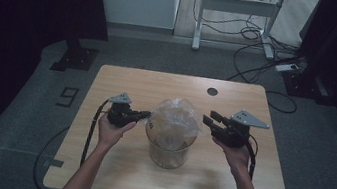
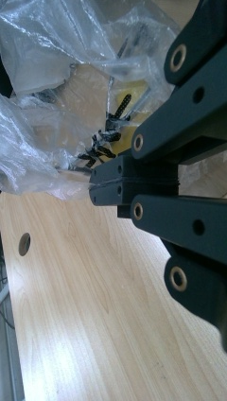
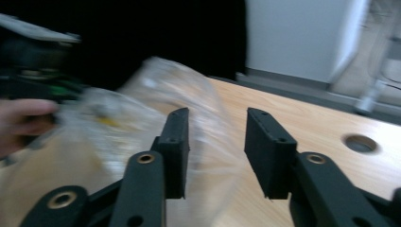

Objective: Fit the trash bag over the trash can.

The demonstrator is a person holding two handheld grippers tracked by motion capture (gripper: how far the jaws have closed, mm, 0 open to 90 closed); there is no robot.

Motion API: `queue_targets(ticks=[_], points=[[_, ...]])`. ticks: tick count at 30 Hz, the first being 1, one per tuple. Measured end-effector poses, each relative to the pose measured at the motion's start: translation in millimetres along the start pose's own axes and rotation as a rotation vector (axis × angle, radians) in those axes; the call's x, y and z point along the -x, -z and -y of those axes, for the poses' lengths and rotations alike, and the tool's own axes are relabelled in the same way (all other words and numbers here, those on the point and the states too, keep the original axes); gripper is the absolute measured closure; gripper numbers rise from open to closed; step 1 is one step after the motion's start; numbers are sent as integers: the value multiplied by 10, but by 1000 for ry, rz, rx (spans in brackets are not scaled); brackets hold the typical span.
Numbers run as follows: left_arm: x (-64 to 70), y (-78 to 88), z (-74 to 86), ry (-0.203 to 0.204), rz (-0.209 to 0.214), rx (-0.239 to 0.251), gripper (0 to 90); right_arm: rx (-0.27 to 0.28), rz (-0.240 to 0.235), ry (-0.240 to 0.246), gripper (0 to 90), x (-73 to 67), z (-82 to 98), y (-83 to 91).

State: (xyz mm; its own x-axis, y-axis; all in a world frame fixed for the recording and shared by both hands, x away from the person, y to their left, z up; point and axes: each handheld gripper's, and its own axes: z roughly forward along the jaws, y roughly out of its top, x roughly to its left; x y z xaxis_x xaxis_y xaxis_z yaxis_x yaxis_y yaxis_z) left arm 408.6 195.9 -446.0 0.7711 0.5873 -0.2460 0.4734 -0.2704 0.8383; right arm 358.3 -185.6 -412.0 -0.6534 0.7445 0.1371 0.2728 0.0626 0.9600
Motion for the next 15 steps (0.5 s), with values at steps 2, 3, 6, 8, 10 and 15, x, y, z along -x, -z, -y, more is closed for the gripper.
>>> queue_targets(ticks=[2, 3, 6, 8, 10, 15], points=[[6, 1, -6, -2, -2, 0, 899, -11, -69, 10, 553, -65, -47, 40], [8, 1, -10, -2, -2, 0, 899, -20, -98, 21, 540, -109, -65, 42], [12, -2, -18, -2, -4, -2, 899, -57, -181, 57, 499, -265, -107, -7], [13, -3, -19, -2, -4, -2, 899, -81, -219, 89, 489, -371, -128, -75], [13, -4, -20, 1, -7, -2, 899, -109, -244, 119, 490, -455, -143, -153], [6, -8, -24, -1, -7, -4, 899, -202, -218, 171, 640, -548, -120, -327]])
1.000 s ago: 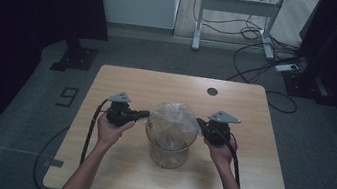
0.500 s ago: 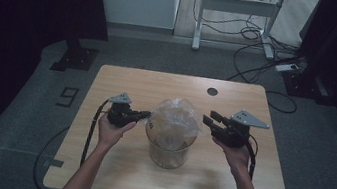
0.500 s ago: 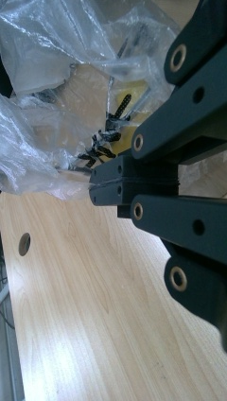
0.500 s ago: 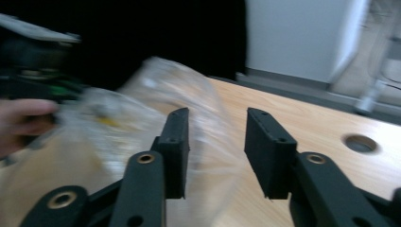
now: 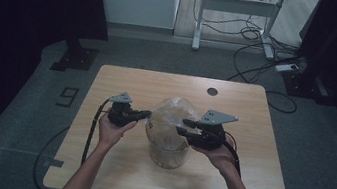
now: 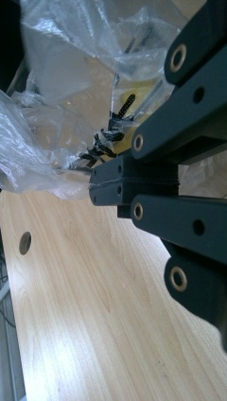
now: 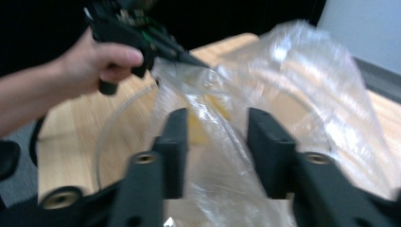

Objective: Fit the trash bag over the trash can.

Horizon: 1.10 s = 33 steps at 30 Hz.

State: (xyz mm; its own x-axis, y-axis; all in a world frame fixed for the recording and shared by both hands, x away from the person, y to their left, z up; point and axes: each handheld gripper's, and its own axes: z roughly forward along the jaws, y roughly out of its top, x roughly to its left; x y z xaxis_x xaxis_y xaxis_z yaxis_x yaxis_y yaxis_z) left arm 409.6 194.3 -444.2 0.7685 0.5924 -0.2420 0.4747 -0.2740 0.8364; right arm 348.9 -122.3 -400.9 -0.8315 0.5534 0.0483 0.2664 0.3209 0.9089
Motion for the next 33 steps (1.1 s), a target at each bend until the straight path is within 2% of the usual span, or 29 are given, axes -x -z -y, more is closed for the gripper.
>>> queue_targets(ticks=[3, 5, 7, 8, 10, 12, 14, 16, 25, 33], points=[[-1, 3, 0, -1, 1, 0, 899, -5, 12, -9, 826, -12, 36, -21], [-2, 6, 0, 3, 1, -1, 899, 27, -12, -12, 881, -40, 56, 8], [-1, 9, 0, 4, 0, -1, 899, 47, -30, -11, 887, -72, 65, 30], [-2, 11, 0, 4, -1, -2, 899, 76, -75, 7, 891, -178, 98, 72], [-3, 10, 2, 6, -2, -5, 899, 78, -102, 28, 892, -287, 157, 85], [-5, 10, 5, 8, -2, -7, 899, 77, -111, 34, 892, -326, 184, 86], [-7, 15, 9, 10, -4, -9, 899, 73, -144, 53, 893, -466, 300, 93], [-9, 20, 11, 12, -6, -8, 899, 76, -156, 55, 893, -517, 359, 95], [-22, 31, 14, 13, -5, -13, 899, 81, -174, 56, 894, -599, 529, 50], [-31, 41, 22, 17, -6, -18, 899, 36, -173, 70, 894, -624, 624, -31]])
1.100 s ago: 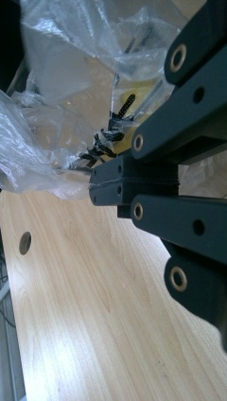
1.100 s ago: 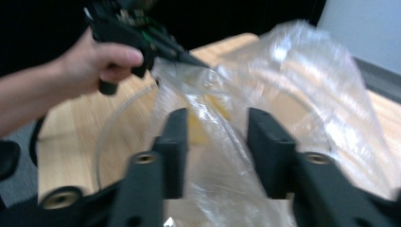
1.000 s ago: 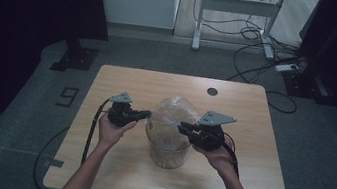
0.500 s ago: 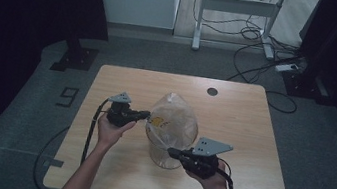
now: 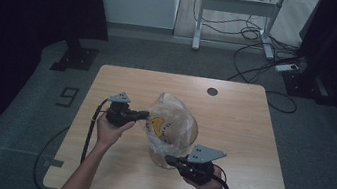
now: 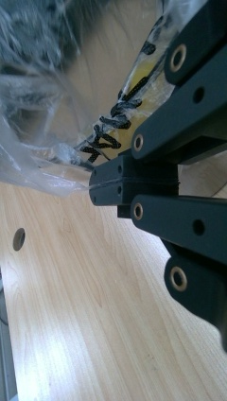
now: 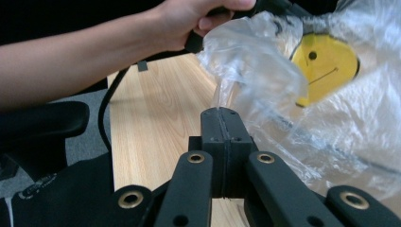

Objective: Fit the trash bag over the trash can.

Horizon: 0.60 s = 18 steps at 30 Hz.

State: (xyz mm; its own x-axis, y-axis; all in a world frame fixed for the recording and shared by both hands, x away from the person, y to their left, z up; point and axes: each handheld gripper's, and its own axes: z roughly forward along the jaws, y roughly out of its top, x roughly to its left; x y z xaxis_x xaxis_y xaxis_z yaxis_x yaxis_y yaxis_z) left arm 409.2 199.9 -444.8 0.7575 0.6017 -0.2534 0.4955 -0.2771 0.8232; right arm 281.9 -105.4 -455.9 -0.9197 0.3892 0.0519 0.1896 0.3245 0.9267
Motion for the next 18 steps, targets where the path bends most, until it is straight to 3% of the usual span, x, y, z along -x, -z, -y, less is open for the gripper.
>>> queue_targets(ticks=[6, 8, 18], points=[[-4, -13, 5, 2, 2, -4, 899, -31, 4, -12, 894, 23, 86, -39], [-5, -24, 6, 5, 4, -9, 899, -63, 13, -22, 894, 41, 135, -59], [1, -59, 9, 4, 11, -17, 899, -81, 30, -58, 879, 97, 221, -38]])
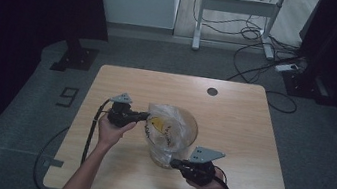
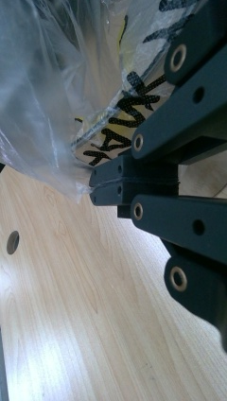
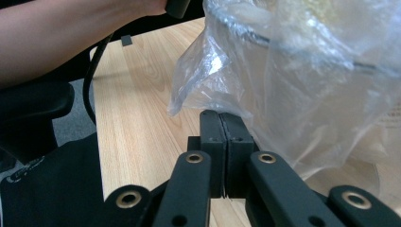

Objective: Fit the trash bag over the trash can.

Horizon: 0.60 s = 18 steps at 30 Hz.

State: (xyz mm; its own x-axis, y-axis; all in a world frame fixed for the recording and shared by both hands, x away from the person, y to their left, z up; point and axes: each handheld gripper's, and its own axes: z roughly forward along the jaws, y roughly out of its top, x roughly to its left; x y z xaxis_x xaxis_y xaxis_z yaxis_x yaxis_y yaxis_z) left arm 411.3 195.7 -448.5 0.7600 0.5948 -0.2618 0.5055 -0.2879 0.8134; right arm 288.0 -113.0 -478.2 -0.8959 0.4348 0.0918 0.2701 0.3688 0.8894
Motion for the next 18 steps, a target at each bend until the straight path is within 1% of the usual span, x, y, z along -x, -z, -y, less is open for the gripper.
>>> queue_targets(ticks=[2, 5, 7, 8, 10, 11, 12, 13, 14, 15, 16, 18], points=[[4, 1, 0, -3, -2, 1, 899, -4, 6, 1, 841, -2, 15, 17], [8, 14, 1, -6, -4, 6, 898, 9, 12, -6, 646, -30, 25, 78], [15, 26, 2, -6, -6, 13, 897, 44, -4, -17, 568, -60, 11, 169], [16, 31, 2, -7, -8, 16, 897, 59, -6, -21, 546, -73, 1, 209], [20, 42, 2, -10, -9, 19, 896, 105, -9, -24, 518, -105, -38, 323], [22, 45, 3, -10, -10, 21, 896, 134, 6, -22, 501, -123, -73, 394], [23, 47, 4, -10, -10, 22, 896, 149, 19, -21, 486, -132, -99, 434], [24, 48, 5, -9, -11, 22, 896, 170, 41, -18, 469, -139, -138, 479], [27, 48, 5, -9, -12, 22, 896, 191, 72, -17, 459, -142, -180, 515], [30, 48, 5, -9, -11, 23, 896, 208, 113, -12, 451, -134, -238, 550], [33, 47, 5, -9, -10, 24, 896, 217, 138, -12, 445, -126, -274, 564], [37, 46, 4, -11, -10, 25, 896, 224, 220, -16, 435, -74, -383, 578]])
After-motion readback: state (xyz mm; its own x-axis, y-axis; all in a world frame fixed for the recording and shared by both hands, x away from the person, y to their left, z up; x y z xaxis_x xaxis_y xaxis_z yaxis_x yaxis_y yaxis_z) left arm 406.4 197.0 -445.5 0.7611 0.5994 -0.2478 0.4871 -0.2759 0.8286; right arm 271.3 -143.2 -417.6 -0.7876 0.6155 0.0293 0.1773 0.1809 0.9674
